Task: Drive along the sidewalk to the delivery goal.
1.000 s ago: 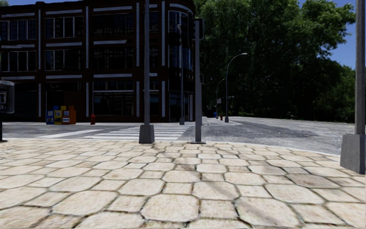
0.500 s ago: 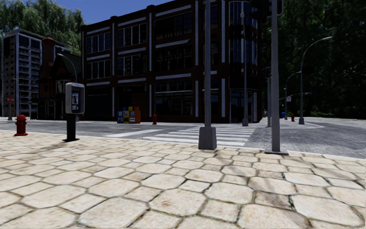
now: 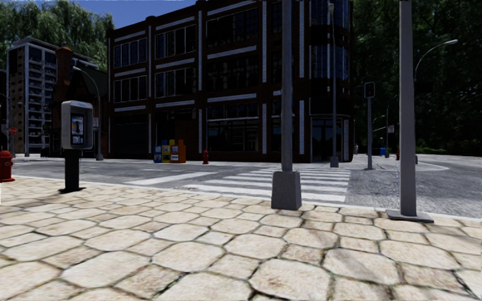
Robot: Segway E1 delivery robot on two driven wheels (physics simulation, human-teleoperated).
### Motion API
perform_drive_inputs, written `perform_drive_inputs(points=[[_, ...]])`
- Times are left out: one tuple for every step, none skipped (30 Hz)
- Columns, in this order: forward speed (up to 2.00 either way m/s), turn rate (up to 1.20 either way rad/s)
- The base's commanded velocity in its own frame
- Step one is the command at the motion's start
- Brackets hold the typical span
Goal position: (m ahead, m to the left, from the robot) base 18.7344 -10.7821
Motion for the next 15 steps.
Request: perform_drive_inputs(points=[[1.78, 1.20], [1.78, 1.20], [1.78, 0.46], [1.78, 0.24], [1.78, 0.17], [1.78, 0.14], [1.78, 0.51], [1.78, 0.77], [1.78, 0.95], [1.78, 0.99], [1.78, 0.52], [1.78, 0.05], [1.78, 0.00], [1.78, 0.00], [1.78, 0.00]])
